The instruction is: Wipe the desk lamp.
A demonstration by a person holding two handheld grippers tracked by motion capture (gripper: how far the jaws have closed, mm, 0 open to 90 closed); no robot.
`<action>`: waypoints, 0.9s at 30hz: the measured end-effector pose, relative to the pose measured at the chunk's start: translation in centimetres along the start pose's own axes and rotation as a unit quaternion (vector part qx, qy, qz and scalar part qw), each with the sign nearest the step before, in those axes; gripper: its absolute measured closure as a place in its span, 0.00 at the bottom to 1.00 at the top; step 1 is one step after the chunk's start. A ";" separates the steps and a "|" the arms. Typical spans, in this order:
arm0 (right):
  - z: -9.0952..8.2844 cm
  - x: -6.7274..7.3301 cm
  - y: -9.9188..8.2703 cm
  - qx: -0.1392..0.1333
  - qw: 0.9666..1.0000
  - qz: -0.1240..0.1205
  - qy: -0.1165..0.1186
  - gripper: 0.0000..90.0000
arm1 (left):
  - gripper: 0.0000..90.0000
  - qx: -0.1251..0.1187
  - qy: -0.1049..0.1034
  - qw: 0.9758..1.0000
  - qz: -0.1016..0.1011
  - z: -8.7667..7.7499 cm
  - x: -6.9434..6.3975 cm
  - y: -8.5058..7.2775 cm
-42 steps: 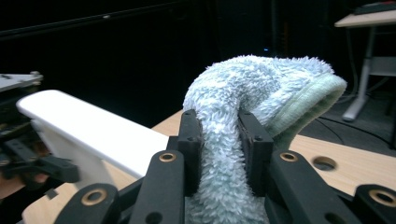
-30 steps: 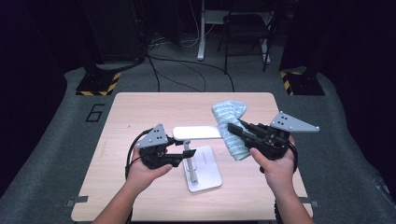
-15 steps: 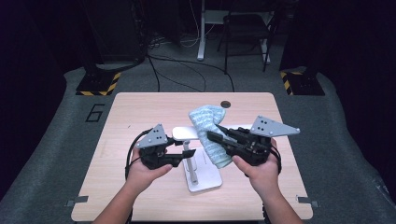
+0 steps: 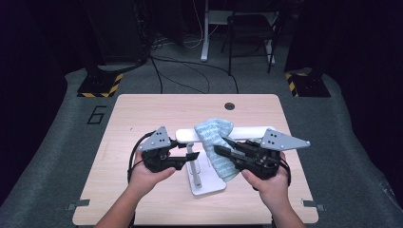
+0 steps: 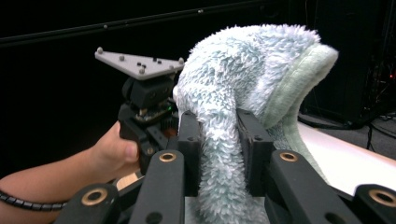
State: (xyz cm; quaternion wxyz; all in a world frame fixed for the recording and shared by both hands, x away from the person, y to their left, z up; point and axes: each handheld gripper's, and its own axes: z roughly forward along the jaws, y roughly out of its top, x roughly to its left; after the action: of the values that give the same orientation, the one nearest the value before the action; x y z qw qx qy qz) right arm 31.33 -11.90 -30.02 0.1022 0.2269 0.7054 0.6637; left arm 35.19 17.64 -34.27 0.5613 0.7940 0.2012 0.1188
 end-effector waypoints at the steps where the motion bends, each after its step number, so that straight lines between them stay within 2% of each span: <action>1: -0.2 0.0 -0.2 0.002 1.000 0.005 0.000 0.82 | 0.58 -0.001 -0.001 1.000 0.000 0.0 0.0 0.0; 6: -1.2 -0.3 -1.3 0.005 1.000 0.020 -0.004 0.82 | 0.58 0.006 -0.004 1.000 0.006 0.0 0.1 0.1; 10: -1.7 -0.5 -2.3 0.011 1.000 0.023 -0.007 0.82 | 0.58 0.000 0.000 1.000 -0.001 0.0 0.0 0.0; 13: -2.0 -0.6 -3.5 0.017 0.999 0.038 -0.007 0.82 | 0.58 0.002 0.001 1.000 0.004 0.0 0.1 0.1; 15: -2.2 -0.6 -4.2 0.022 0.999 0.049 -0.011 0.82 | 0.58 0.001 0.000 1.000 0.001 0.0 0.0 0.1; 16: -2.2 -0.7 -4.5 0.019 0.999 0.047 -0.011 0.82 | 0.58 0.001 0.000 1.000 -0.001 0.1 0.0 0.1; 21: -2.0 -0.9 -5.8 0.044 0.997 0.054 -0.024 0.83 | 0.58 0.005 -0.002 1.000 0.002 0.0 0.0 0.1; 27: -1.9 -1.5 -6.9 0.042 0.996 0.067 -0.030 0.82 | 0.58 0.007 -0.001 1.000 0.006 0.0 0.1 0.1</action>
State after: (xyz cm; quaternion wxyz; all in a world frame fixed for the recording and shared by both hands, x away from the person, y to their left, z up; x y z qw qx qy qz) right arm 30.50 -14.34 -36.81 0.0685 0.2977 0.7124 0.6318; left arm 35.28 17.68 -34.17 0.5554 0.7991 0.1964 0.1200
